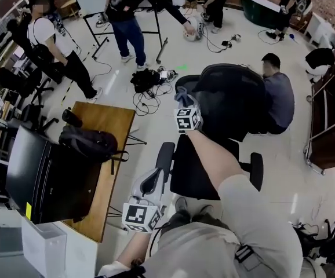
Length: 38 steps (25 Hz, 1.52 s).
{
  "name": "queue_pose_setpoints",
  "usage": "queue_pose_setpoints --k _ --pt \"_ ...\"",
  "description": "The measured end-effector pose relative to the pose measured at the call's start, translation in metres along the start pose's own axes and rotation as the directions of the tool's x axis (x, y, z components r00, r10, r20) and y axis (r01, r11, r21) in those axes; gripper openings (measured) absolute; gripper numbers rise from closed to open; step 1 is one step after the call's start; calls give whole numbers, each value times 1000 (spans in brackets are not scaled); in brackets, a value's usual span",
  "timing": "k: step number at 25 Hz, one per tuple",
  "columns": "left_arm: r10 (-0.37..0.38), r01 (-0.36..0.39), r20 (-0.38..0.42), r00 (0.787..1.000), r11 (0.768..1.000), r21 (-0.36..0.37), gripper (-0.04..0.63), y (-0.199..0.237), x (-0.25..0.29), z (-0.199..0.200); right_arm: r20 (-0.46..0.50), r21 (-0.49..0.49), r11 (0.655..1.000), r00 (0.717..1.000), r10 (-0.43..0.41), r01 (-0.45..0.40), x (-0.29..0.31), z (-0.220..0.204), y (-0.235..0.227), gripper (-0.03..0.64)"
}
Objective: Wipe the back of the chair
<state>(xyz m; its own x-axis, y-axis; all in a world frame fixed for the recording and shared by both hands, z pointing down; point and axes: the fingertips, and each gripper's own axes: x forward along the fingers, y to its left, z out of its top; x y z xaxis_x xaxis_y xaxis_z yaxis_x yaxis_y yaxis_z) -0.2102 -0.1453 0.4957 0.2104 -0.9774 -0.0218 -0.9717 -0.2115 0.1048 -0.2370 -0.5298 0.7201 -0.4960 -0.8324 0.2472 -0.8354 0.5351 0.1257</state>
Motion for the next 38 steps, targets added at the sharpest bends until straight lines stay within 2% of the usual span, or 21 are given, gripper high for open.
queue_pose_setpoints --k 4,8,11,15,21,23,26,29,31,35,38 --pt "53 -52 -39 998 999 12 61 20 4 -3 -44 -2 1000 999 7 -7 33 -13 -13 46" --pt "65 -64 -48 997 998 13 61 23 8 -6 -63 27 999 998 -15 17 36 -33 -38 46" --pt "17 -15 -47 999 1000 27 61 13 12 -9 -74 7 998 995 -67 68 19 -53 -83 46" --pt "-56 58 -57 997 998 31 61 -1 27 -23 -100 14 982 978 -185 187 -21 -95 -171 46" --pt "-186 187 -72 980 982 10 61 -39 56 -27 -173 96 909 907 -385 405 -111 -151 -313 46" --pt "-227 229 -76 971 973 14 61 -54 62 -27 -188 120 893 894 -408 433 -133 -161 -343 44" --pt "-248 249 -76 966 968 9 61 -68 70 -25 -200 149 888 892 -404 436 -147 -170 -362 44" --pt "-251 252 -68 966 968 12 61 -76 74 -22 -162 184 888 904 -395 421 -149 -160 -358 45" --pt "-238 240 -70 969 971 13 61 -76 70 -25 -120 190 908 927 -356 374 -150 -149 -323 45" --pt "-179 180 -60 982 984 14 61 -55 55 -33 -29 225 963 989 -148 151 -156 -139 -159 46" --pt "-124 124 -52 991 992 4 61 -33 52 -29 62 177 984 998 -28 16 -111 -129 -55 46"
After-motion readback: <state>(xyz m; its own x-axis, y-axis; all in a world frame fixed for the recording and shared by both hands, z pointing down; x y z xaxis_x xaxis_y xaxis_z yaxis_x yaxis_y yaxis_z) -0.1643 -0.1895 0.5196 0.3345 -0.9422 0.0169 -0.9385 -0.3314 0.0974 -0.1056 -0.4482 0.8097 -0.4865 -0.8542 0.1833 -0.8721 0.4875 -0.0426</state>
